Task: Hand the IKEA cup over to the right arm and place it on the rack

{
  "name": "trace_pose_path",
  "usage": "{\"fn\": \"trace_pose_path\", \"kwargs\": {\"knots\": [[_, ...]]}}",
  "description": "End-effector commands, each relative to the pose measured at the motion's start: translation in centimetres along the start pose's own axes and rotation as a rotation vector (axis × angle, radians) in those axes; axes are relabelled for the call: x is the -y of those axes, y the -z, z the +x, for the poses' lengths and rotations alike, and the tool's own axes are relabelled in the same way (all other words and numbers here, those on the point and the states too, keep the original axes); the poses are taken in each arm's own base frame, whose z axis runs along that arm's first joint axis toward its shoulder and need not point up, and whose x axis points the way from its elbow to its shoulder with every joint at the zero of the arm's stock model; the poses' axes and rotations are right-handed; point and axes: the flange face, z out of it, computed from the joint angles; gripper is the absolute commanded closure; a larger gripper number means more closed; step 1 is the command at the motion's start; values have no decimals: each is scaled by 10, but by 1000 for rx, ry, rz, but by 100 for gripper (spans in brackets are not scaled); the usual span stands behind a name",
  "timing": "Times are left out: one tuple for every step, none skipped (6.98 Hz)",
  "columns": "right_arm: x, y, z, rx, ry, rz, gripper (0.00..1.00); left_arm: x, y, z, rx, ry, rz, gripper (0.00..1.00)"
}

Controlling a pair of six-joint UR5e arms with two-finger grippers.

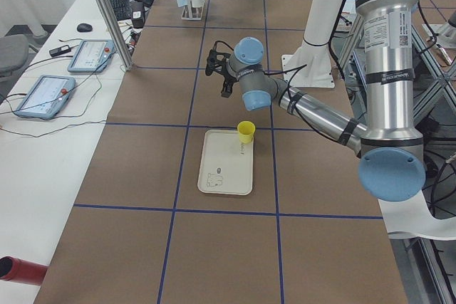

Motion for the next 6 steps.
{"fn": "trace_pose_path", "kwargs": {"knots": [[14,27,-11,164,-488,180,0,2,12,-14,103,-113,125,0],[21,37,-15,220,-709,272,0,2,10,-8,75,-121,128,0],[34,44,-20,282,-873,319,0,-8,3,-6,45,-128,91,0],[46,49,-21,332,-1007,327,0,-29,-12,-27,94,-118,44,0],[59,56,-17,381,-1089,342,0,-47,-40,-35,173,-128,59,0],[63,58,-15,402,-1093,345,0,-64,-66,-52,214,-129,16,0]]}}
